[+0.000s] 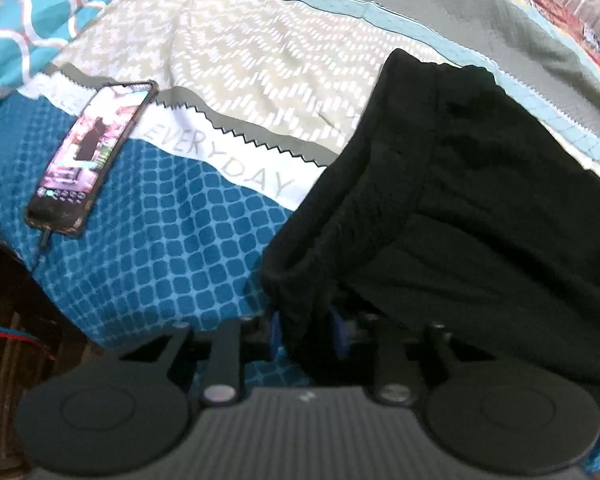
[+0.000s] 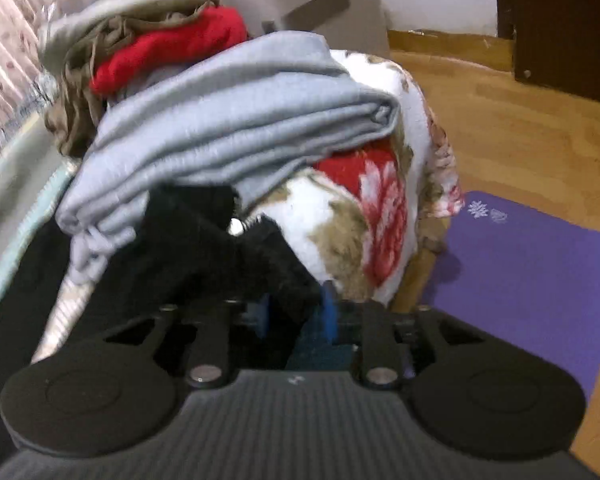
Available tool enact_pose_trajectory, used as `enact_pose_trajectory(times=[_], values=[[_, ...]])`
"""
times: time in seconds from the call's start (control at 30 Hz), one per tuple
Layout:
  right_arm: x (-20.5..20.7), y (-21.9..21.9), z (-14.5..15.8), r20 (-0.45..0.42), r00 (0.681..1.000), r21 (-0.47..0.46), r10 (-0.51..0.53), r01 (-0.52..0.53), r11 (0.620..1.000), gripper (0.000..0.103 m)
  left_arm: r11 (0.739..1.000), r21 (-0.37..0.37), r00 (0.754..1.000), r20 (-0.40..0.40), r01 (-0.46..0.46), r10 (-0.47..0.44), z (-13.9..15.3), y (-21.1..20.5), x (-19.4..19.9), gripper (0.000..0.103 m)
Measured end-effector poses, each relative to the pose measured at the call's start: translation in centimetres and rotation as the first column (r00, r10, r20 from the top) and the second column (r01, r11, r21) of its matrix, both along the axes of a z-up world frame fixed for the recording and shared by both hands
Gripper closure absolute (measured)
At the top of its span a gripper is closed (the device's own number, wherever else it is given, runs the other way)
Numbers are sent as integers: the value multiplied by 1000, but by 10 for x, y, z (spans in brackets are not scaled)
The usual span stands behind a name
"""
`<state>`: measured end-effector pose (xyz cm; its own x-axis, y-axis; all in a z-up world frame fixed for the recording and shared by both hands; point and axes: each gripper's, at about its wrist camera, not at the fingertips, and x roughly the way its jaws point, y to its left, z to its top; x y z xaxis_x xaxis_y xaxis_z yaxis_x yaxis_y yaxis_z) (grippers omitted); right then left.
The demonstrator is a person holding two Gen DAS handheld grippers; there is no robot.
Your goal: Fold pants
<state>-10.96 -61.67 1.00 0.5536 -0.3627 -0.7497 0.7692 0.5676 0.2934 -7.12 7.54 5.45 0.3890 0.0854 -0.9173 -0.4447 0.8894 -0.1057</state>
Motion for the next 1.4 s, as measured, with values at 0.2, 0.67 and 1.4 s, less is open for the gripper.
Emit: enact_pose_trajectory(times=[0.2, 0.67, 1.4], values=[[-21, 3, 33, 49, 998, -97, -44, 49, 994, 39, 995, 33, 992, 79, 98, -101, 33, 0, -21, 47], [-1, 26, 41, -251, 957, -229, 143, -202, 952, 31, 927, 315, 942, 192, 205, -274, 71, -8, 115, 32], [297, 69, 76, -47, 963, 83, 266, -261, 962, 40, 698, 529, 791, 80, 482, -607, 9, -99, 216, 92]])
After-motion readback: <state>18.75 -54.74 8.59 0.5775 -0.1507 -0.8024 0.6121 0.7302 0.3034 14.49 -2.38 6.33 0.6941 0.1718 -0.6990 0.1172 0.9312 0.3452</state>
